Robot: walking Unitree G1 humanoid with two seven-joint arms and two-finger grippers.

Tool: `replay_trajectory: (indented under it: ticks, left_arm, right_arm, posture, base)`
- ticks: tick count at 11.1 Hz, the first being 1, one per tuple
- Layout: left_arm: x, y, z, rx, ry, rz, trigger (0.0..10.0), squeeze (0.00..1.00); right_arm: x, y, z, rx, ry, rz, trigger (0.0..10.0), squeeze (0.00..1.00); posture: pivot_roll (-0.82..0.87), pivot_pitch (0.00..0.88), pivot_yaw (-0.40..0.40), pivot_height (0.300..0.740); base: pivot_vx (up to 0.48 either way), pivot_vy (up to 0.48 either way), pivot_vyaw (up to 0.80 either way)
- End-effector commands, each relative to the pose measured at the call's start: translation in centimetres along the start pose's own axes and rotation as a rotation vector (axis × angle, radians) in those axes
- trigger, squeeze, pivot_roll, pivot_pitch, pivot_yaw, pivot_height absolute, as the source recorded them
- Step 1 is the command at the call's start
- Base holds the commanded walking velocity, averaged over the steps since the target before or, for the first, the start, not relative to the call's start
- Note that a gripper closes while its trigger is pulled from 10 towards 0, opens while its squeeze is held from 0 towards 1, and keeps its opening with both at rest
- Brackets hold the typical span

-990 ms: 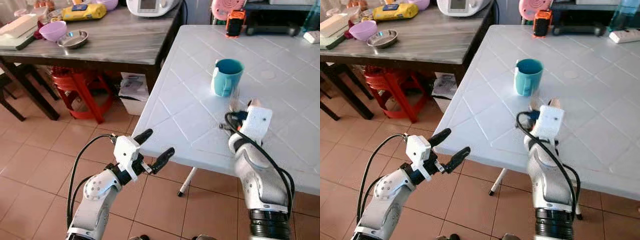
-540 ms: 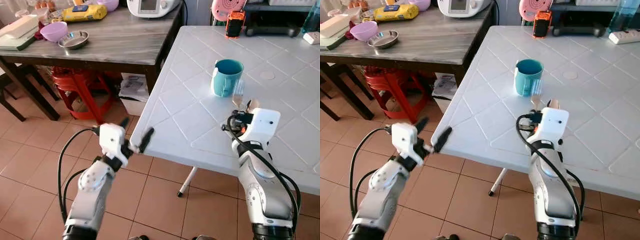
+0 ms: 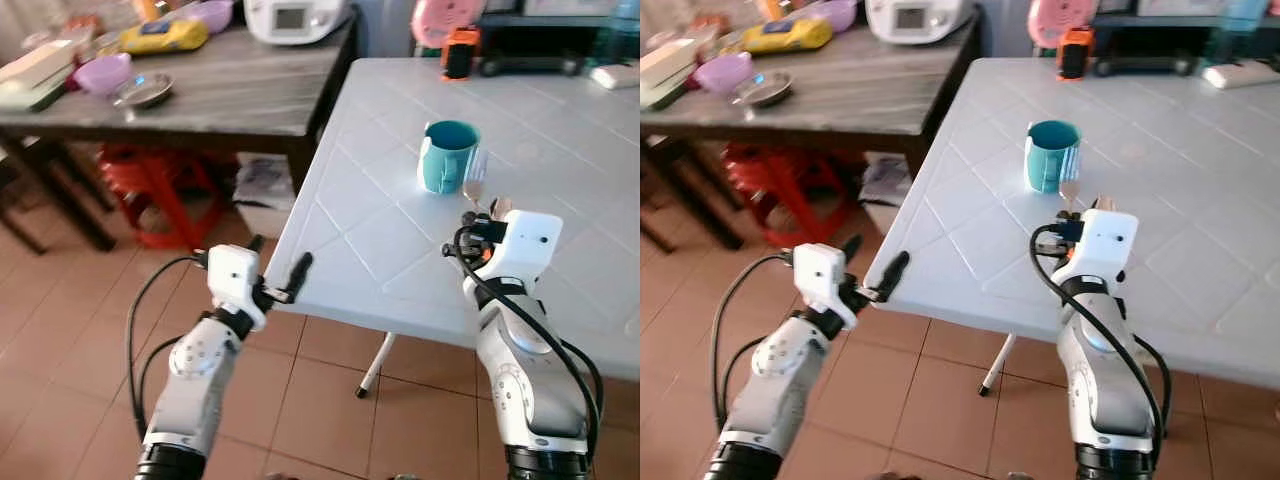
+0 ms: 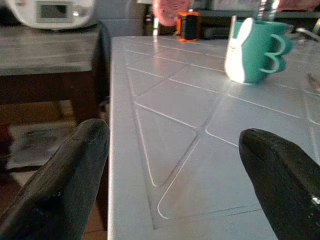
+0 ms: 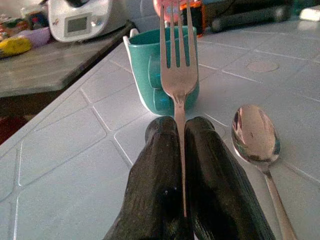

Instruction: Setting the table

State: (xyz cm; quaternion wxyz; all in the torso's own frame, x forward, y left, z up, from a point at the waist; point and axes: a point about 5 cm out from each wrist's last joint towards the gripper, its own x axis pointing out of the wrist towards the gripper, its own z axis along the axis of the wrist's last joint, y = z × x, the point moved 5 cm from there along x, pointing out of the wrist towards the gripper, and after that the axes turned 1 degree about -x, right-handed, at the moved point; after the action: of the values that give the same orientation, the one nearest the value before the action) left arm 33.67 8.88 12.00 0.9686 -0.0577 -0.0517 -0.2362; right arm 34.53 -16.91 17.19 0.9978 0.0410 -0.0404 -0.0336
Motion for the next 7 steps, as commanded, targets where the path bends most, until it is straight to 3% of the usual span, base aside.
replay_trajectory:
  ticks: [1,7]
  left_arm:
    - [-0.54,0.64,-0.21,0.013,0.013,0.011,10.0,0.00]
    - [-0.37,0.30,-0.30,0.012,0.016,-0.008,10.0,0.00]
  right_arm:
    - [-0.13,0.98,0.31,0.019,-0.013,0.032,10.0,0.00]
    - [0.06,1.36,0.25,0.024,-0.019,0.038,10.0,0.00]
  posture:
    - [-0.12,0.093,0.113,0.740]
    - [-0.12,0.084,0.116,0.740]
  base:
    - [0.000,0.424,-0.47]
    - [0.000,0.474,0.00]
